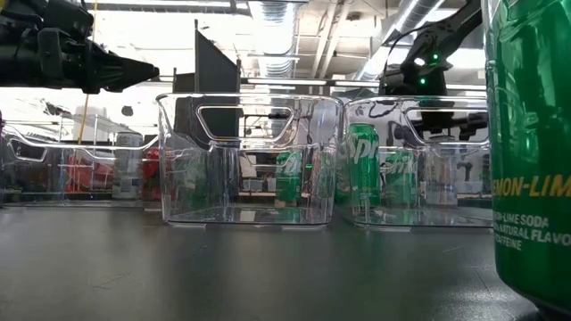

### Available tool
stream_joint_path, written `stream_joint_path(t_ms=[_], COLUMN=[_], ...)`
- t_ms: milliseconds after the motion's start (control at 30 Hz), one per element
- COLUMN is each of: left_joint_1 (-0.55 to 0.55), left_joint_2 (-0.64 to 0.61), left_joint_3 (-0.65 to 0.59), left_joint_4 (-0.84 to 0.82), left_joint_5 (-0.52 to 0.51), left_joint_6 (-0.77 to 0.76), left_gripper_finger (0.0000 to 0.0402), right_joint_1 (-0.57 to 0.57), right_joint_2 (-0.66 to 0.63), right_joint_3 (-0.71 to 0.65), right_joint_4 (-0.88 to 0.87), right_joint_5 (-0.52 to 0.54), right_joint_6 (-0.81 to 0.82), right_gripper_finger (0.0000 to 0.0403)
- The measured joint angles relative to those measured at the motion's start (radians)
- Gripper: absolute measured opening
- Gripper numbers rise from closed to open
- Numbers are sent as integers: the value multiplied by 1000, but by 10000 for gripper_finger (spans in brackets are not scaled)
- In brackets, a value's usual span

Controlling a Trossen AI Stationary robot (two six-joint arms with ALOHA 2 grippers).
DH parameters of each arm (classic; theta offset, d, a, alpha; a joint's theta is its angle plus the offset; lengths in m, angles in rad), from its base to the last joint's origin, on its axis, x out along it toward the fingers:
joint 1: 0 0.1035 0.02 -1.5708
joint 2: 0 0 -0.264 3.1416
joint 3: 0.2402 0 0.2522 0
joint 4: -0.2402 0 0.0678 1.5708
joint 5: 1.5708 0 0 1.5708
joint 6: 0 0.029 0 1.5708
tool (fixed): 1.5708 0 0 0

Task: Sort soda cans
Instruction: Put the top right white and blue soda can into the center transparent bin

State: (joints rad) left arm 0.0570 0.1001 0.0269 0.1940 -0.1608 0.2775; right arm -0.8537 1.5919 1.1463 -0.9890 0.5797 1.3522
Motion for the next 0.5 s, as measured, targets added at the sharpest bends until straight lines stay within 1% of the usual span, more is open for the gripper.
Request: stream_joint_path(t_ms=[333,400,500], left_joint_1=[0,0,0], left_joint_2=[0,0,0], left_joint_3=[0,0,0], left_joint_4=[-1,-1,-1], left_joint_5=[0,0,0], left_joint_6=[0,0,0], left_gripper_finger=[132,132,132], right_joint_1=[-8,-8,-8], right_joint_2=[0,0,0], right_joint_3=[-12,-12,-12], right_joint_4=[59,61,60], right_joint_5=[27,32,40], right_joint_6=[-26,-25,-28], right_gripper_finger=[358,349,323])
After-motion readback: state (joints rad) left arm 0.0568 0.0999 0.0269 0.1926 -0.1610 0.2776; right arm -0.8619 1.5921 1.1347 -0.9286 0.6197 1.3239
